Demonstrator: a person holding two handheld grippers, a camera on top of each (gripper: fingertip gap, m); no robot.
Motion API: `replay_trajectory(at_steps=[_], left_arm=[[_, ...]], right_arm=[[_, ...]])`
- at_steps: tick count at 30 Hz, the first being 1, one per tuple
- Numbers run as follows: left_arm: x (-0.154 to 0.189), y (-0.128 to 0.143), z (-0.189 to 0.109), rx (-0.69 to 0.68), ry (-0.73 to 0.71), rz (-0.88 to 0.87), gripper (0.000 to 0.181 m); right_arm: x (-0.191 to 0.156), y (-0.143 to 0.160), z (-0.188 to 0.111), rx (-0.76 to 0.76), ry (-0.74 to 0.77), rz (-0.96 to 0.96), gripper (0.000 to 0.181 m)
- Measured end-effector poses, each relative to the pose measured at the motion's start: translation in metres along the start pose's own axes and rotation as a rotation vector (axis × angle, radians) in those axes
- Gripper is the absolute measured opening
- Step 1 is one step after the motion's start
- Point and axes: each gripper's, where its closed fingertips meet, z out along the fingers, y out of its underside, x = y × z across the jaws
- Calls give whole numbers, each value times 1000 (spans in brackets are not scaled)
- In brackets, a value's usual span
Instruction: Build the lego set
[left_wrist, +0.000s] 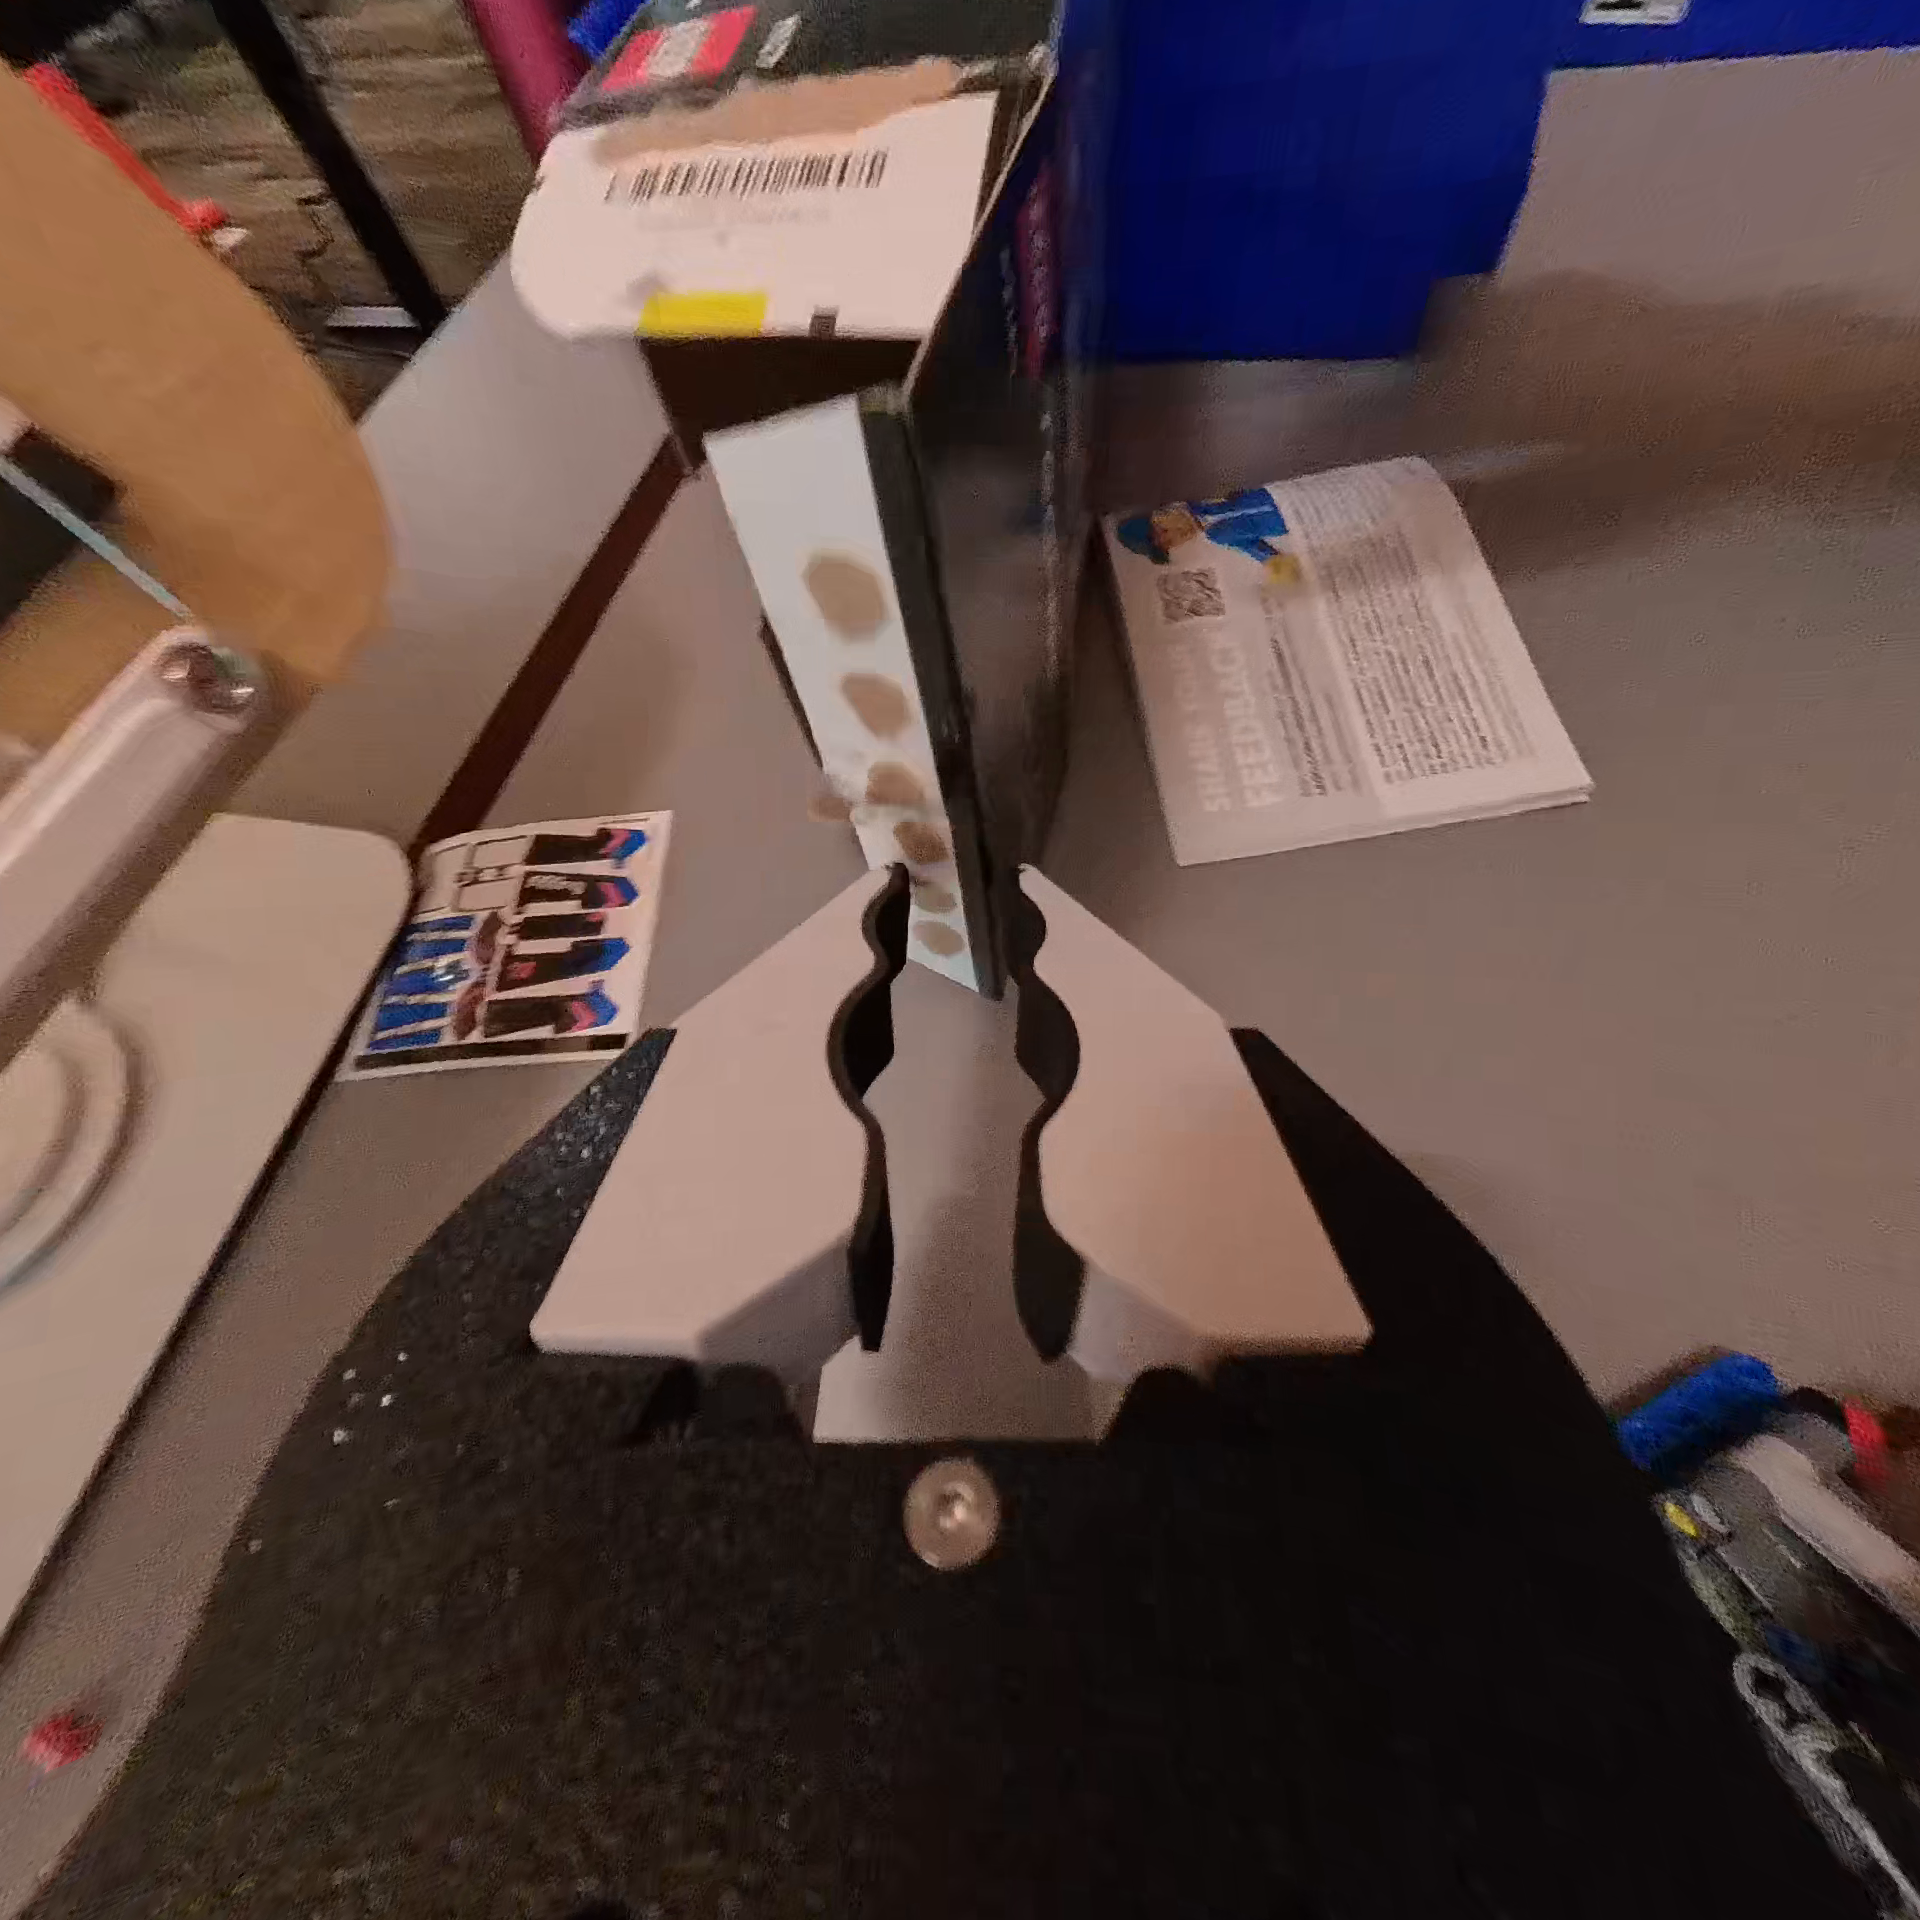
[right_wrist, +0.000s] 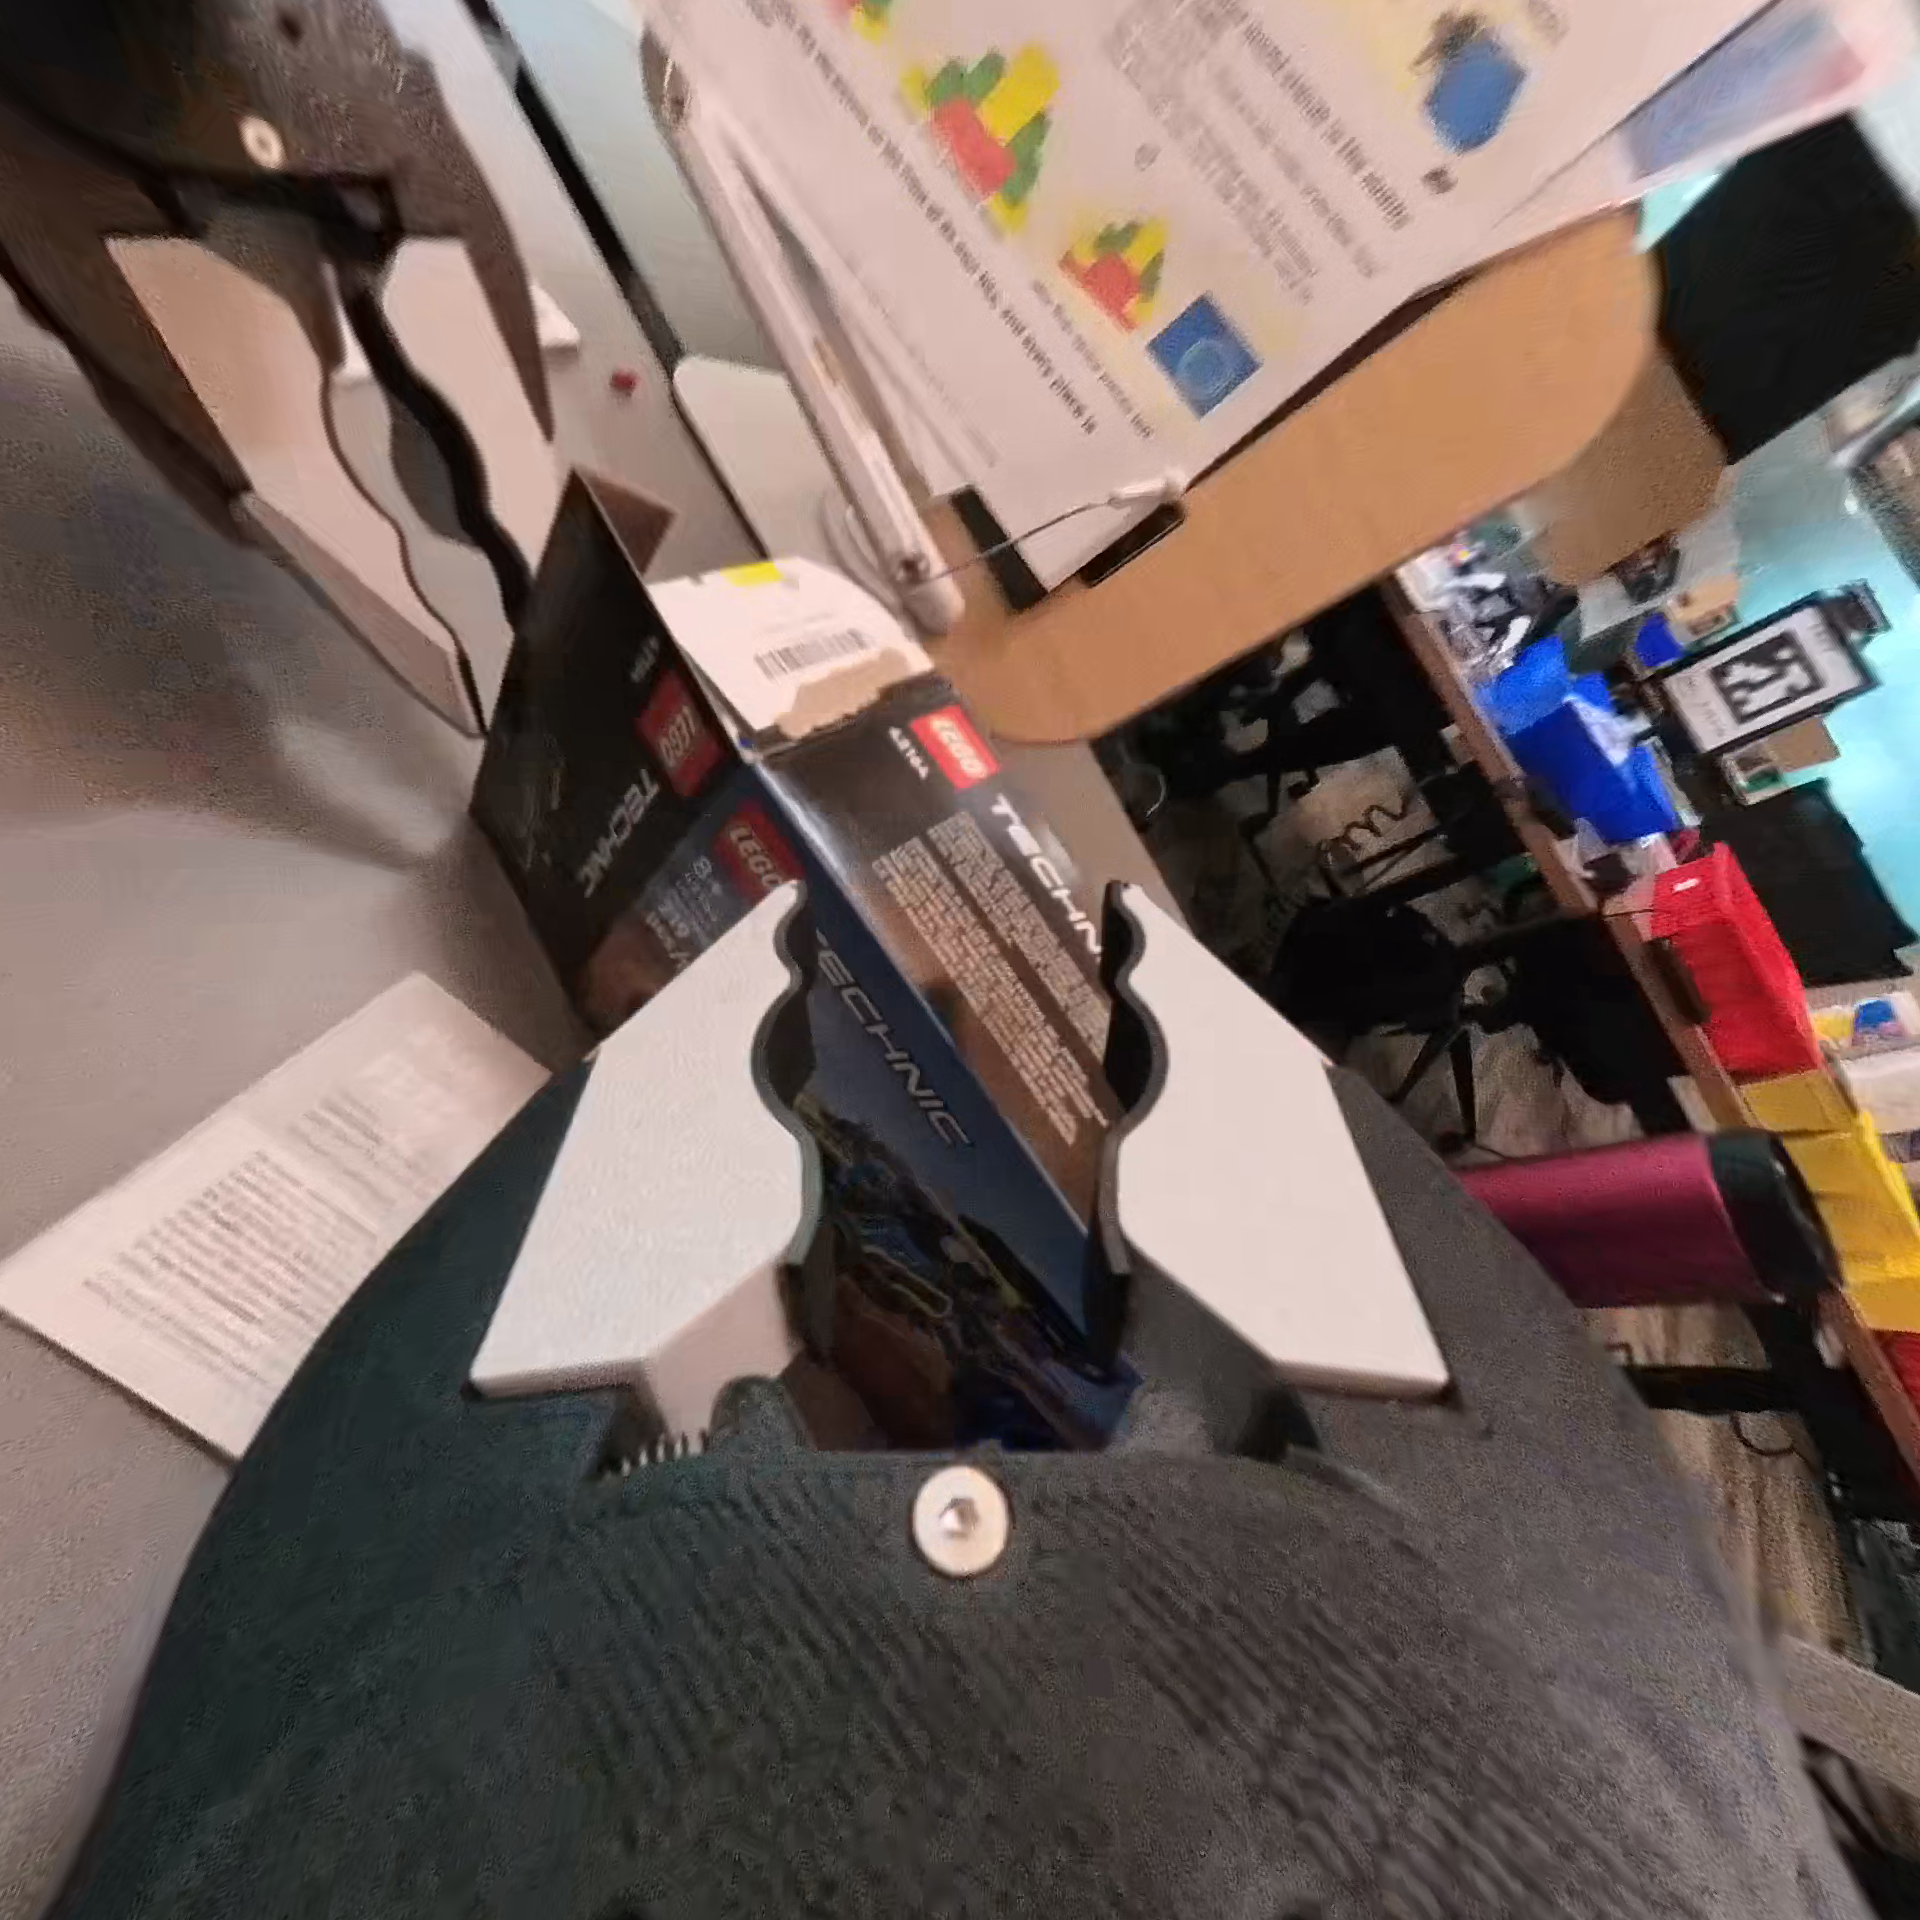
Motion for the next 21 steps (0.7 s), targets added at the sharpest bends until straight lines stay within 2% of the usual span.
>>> replay_trajectory(at_steps=[2, 3, 5, 6, 7, 8, 12, 15, 17, 18, 20, 21], left_arm=[[-2, 7, 3, -6, 36, 15, 32], [-9, 6, -2, 14, 38, 14, 35], [-38, 0, -15, 43, -39, 19, 27], [-63, -1, -19, 41, -150, 36, 21], [-85, -2, -21, 26, -255, 66, 7], [-97, 0, -15, -3, -294, 110, 0], [-120, 29, 29, -241, -311, 323, 0], [-134, 50, 45, -339, -308, 318, 0], [-136, 60, 45, -340, -297, 236, 0], [-134, 63, 41, -346, -293, 218, 0], [-122, 70, 28, -354, -260, 184, 0], [-115, 74, 21, -348, -249, 155, 0]], right_arm=[[-10, 22, 19, -103, -72, -17, 50], [-5, 22, 25, -85, -45, -8, 53], [0, 22, 27, -65, -41, 22, 43], [1, 22, 27, -66, -52, 42, 42], [2, 21, 28, -65, -54, 58, 43], [3, 21, 31, -65, -48, 59, 43], [4, 14, 25, -86, 2, -28, 44], [26, 22, -5, -92, 82, -32, 55], [23, 47, -14, -161, -37, 35, 72], [19, 54, -14, -163, -94, 50, 67], [19, 60, -9, -131, -116, 42, 55], [19, 65, -4, -144, -112, 37, 62]])
